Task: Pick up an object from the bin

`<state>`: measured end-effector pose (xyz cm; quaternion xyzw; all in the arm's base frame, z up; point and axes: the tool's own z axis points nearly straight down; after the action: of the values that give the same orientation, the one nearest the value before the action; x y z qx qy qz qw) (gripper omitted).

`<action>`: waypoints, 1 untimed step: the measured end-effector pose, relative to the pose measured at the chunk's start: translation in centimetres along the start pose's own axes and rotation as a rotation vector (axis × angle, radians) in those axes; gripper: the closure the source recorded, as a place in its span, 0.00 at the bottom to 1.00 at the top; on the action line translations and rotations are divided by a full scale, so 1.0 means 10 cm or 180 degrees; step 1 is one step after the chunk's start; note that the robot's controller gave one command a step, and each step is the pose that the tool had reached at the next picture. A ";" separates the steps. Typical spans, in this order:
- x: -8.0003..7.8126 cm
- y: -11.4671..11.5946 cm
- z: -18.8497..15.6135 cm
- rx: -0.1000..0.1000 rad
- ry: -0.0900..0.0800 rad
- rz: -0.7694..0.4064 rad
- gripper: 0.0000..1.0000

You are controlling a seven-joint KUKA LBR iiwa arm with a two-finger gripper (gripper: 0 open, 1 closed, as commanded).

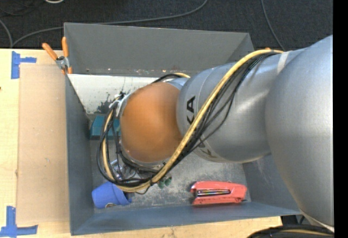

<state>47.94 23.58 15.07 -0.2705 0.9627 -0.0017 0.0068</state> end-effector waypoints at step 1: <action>-0.01 0.00 -0.15 0.0000 -0.0003 0.0006 1.00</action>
Offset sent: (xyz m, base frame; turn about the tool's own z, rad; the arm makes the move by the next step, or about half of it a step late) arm 0.0006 0.0002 0.0144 0.0013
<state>47.97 23.61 16.59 -0.2695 0.9630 -0.0016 0.0073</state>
